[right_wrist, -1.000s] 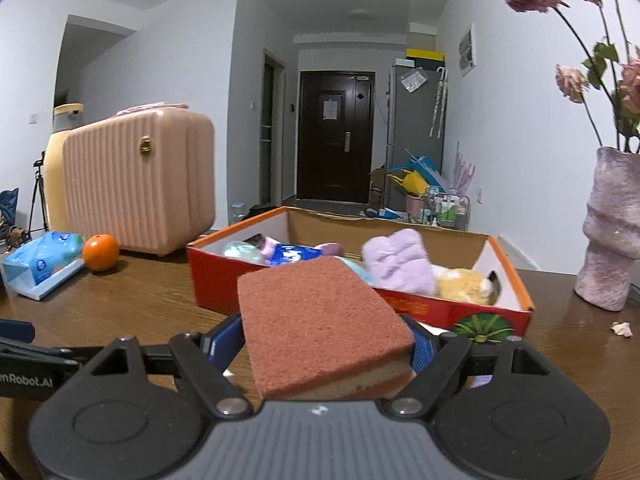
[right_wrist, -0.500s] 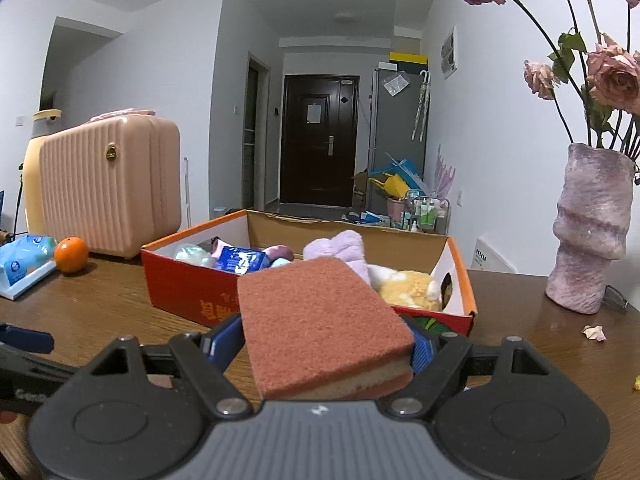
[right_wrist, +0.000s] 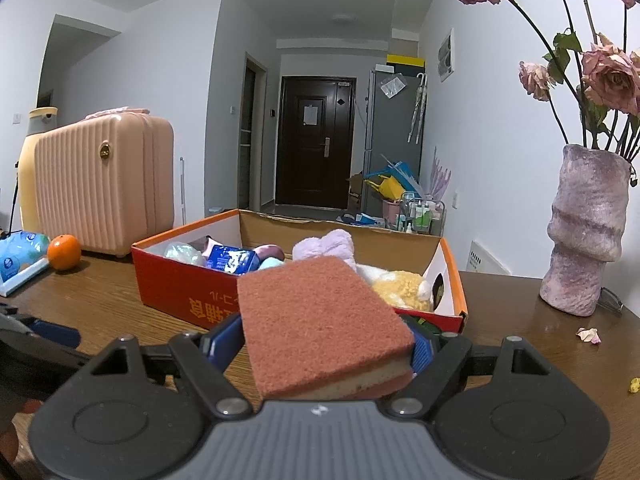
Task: Organize soft objects
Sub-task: 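Lift the sponge with the right tool while the left tool grasps the white foam wedge, then carry the foam wedge with the left tool while the right tool carries the sponge to the box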
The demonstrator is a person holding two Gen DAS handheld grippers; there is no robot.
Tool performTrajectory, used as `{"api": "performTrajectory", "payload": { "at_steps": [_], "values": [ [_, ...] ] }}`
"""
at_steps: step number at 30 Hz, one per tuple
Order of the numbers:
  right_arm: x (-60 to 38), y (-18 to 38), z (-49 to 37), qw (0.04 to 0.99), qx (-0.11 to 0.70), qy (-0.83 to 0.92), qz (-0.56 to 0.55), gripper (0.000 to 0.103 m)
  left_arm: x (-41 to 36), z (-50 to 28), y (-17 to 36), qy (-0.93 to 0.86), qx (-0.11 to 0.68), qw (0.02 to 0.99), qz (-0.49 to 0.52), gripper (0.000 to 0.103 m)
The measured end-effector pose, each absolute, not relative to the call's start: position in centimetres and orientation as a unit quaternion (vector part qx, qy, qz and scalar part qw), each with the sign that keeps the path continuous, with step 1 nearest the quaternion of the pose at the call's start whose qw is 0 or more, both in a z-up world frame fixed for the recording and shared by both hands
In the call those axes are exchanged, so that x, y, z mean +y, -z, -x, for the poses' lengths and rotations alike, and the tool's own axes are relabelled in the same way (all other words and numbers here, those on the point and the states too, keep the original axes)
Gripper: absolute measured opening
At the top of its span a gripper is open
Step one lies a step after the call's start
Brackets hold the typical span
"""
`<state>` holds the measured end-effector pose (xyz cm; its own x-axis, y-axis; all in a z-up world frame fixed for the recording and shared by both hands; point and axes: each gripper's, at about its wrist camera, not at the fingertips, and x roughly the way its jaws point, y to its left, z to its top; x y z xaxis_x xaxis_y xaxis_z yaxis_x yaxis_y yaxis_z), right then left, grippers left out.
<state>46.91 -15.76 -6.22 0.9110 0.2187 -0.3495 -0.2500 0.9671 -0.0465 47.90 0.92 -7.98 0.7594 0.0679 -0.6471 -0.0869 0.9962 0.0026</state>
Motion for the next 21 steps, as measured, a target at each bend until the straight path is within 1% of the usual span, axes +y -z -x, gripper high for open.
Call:
{"api": "performTrajectory", "payload": {
  "at_steps": [2,3,6,8,13,21],
  "values": [
    [-15.8,6.3,-46.9,0.977,0.174,-0.119,0.045,0.081,0.8,-48.1,8.2,-0.031,0.355,0.934,0.013,0.074],
    [-15.8,6.3,-46.9,0.976,0.174,-0.119,0.046,0.081,0.9,-48.1,8.3,-0.029,0.359,0.933,0.013,0.072],
    [-15.7,6.3,-46.9,0.977,0.174,-0.119,0.046,0.081,0.9,-48.0,8.4,-0.032,0.357,0.934,0.011,0.058],
    [-15.7,6.3,-46.9,0.977,0.174,-0.119,0.045,0.081,0.9,-47.9,8.2,-0.025,0.354,0.935,0.013,0.04],
    [-15.7,6.3,-46.9,0.977,0.174,-0.119,0.046,0.081,0.8,-47.8,8.2,-0.021,0.351,0.936,0.011,0.036],
    [-15.8,6.3,-46.9,0.977,0.171,-0.118,0.043,0.081,1.0,-47.1,7.2,-0.024,0.326,0.945,0.013,0.036]
  ]
}}
